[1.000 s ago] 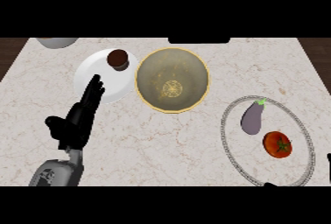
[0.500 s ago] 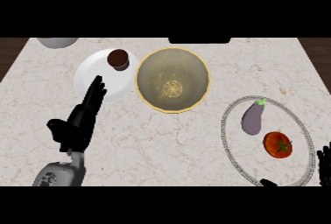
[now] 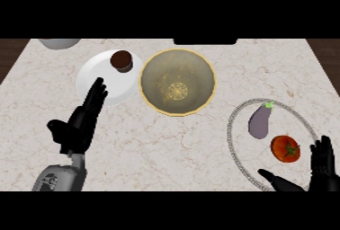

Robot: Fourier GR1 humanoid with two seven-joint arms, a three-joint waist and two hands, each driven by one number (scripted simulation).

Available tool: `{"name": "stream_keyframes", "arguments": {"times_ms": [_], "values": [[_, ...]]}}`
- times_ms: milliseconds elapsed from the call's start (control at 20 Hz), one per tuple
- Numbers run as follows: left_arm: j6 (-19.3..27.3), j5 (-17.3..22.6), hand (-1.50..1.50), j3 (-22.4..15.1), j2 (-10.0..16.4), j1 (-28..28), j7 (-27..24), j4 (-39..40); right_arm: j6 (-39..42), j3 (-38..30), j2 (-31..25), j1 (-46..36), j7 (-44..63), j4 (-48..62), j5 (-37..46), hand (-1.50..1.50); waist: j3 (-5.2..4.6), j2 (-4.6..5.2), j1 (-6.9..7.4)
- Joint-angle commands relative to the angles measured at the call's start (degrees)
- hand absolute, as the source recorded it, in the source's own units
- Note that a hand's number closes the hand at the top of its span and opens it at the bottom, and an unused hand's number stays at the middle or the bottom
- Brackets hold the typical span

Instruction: Pick the tomato from the placemat and place it in the bowl

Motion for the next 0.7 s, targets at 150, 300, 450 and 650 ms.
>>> {"name": "stream_keyframes", "arguments": {"times_ms": [150,300,450,650], "values": [[-1.3,0.3,0.0,1.8,0.2,0.2,0.4,-0.5,-3.4,-2.8,-2.4,-2.2,3.5,4.2,3.8,-1.5,-0.01,-0.01,0.03],[1.6,-2.5,0.0,-0.2,-2.7,-3.1,0.8,1.9,-6.6,-2.5,-1.5,-10.0,0.1,17.3,7.4,-1.5,0.02,0.08,0.2],[-2.0,-1.5,0.0,1.0,-0.5,0.5,-0.8,-0.3,-3.6,-3.3,-4.3,-8.6,3.1,15.1,6.6,-1.5,0.0,0.0,0.12],[0.7,-4.1,0.0,-0.9,-2.8,0.7,6.0,-5.5,-5.0,-0.2,-0.4,-8.3,0.0,14.9,7.4,-1.5,0.01,-0.04,0.1]]}}
